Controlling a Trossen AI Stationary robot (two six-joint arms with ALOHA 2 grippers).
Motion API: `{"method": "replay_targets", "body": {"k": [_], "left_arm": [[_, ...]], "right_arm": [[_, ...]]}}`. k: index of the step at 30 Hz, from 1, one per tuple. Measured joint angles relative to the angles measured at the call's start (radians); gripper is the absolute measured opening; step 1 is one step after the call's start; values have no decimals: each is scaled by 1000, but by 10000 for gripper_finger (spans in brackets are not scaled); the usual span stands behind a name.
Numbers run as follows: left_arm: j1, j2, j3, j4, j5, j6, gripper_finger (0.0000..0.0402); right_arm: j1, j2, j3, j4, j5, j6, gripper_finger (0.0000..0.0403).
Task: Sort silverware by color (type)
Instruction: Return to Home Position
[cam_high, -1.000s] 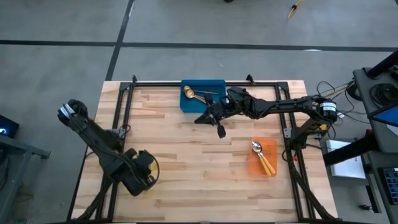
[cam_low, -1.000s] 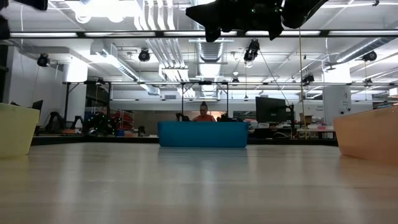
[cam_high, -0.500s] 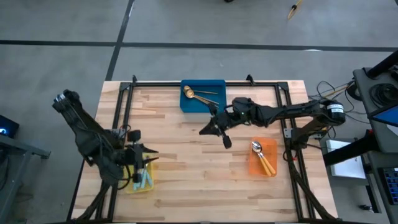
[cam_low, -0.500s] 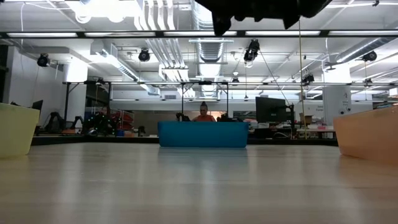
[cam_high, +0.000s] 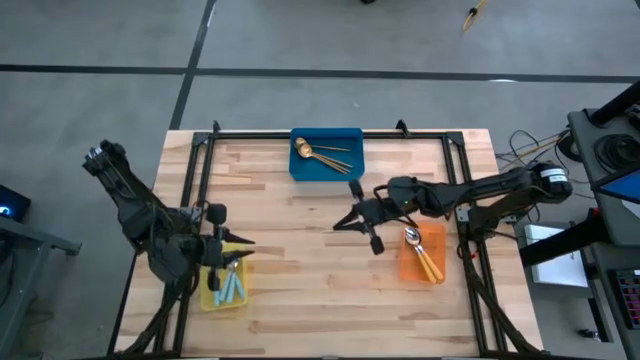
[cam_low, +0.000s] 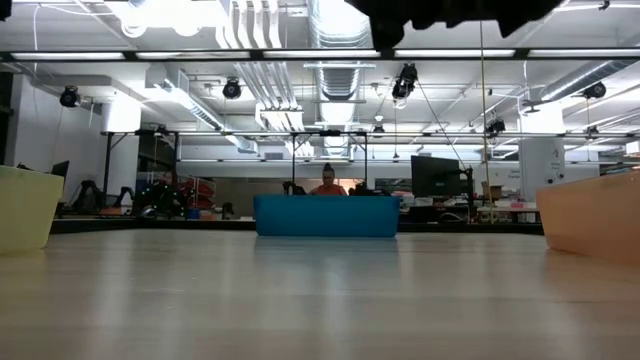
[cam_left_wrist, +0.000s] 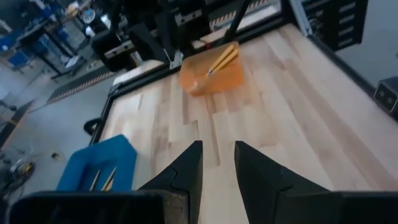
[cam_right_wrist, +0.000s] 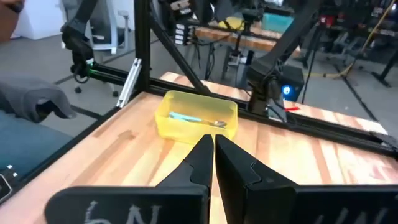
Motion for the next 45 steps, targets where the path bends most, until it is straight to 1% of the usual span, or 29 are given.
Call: {"method": "replay_targets", "body": {"k": [3, 7, 9, 11, 13, 18, 21, 30, 34, 39, 42, 45], "left_arm": [[3, -49, -100, 140, 13, 47, 75], [28, -142, -258, 369, 53, 113, 75], [44, -200, -327, 445, 53, 140, 75], [70, -262, -381, 483, 55, 159, 75], [103, -328, -428, 497, 67, 161, 75], [190, -487, -515, 510, 147, 168, 75], [222, -578, -558, 507, 190, 169, 75], [232, -806, -656, 507, 219, 170, 75], [231, -881, -705, 506, 224, 157, 75], [231, -960, -771, 506, 266, 121, 75], [231, -988, -806, 509, 271, 113, 75], [231, -987, -823, 499, 298, 95, 75]], "right_arm": [[6, -32, -92, 91, -2, -1, 9], [5, -89, -218, 196, -2, 6, 9], [-7, -133, -271, 216, 0, 8, 9], [-22, -183, -313, 216, 0, 28, 9], [-38, -245, -356, 217, 0, 52, 9], [-48, -395, -454, 214, -3, 96, 9], [-49, -476, -511, 215, -2, 122, 9], [-49, -671, -657, 217, 16, 177, 9], [-49, -745, -706, 217, 16, 192, 9], [-49, -805, -768, 216, 21, 204, 9], [-48, -834, -807, 213, 63, 226, 9], [-48, -873, -824, 154, 114, 229, 9]]}}
